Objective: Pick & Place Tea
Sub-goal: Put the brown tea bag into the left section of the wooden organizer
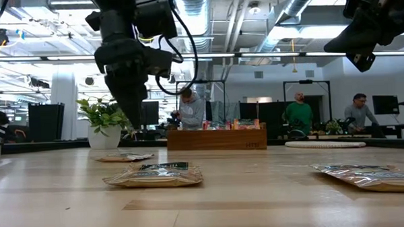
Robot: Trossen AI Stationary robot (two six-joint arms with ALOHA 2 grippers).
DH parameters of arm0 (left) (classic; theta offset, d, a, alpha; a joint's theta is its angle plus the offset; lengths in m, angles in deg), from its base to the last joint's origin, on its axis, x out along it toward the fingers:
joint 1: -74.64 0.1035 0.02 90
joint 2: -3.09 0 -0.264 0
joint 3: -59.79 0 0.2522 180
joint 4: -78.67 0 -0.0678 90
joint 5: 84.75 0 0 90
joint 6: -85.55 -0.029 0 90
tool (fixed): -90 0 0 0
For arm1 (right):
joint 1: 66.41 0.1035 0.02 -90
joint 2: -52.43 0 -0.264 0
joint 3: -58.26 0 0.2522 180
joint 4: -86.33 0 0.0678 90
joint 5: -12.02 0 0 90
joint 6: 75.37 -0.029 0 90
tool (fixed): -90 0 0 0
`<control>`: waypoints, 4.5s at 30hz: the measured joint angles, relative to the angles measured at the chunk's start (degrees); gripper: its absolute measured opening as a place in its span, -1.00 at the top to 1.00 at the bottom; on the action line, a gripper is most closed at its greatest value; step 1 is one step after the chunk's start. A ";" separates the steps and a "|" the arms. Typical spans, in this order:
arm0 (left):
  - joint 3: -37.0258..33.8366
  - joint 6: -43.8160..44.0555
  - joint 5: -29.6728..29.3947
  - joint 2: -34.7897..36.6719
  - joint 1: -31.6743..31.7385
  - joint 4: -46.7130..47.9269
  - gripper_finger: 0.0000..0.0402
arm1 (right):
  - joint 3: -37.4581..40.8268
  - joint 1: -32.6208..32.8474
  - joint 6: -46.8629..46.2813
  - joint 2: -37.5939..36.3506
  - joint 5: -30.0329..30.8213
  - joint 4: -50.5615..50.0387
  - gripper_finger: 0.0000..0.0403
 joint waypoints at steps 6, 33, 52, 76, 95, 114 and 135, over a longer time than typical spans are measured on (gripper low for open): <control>0.01 -1.50 -1.39 -0.83 0.02 -0.22 0.17 | 0.00 0.00 0.00 0.00 0.00 0.00 1.00; 0.22 -2.90 -0.39 -10.10 0.04 -0.85 0.26 | -0.04 0.00 0.00 0.00 0.02 0.61 1.00; 2.95 -2.51 -1.50 -10.62 0.00 -0.74 0.86 | -0.04 0.00 0.00 0.00 0.02 0.78 1.00; 6.72 -1.71 -4.90 -10.43 0.00 4.21 1.00 | -0.04 0.00 0.02 0.00 0.04 0.77 1.00; 24.81 -17.19 -30.92 -8.02 0.64 14.98 1.00 | -0.04 -0.01 0.00 -0.02 0.04 0.79 1.00; 25.59 -41.64 -36.73 -10.01 13.75 0.47 1.00 | -0.04 -0.01 0.00 0.00 0.04 0.86 1.00; 25.55 -48.21 -37.38 -18.65 17.39 -6.00 1.00 | -0.04 -0.04 0.00 -0.01 0.07 1.99 1.00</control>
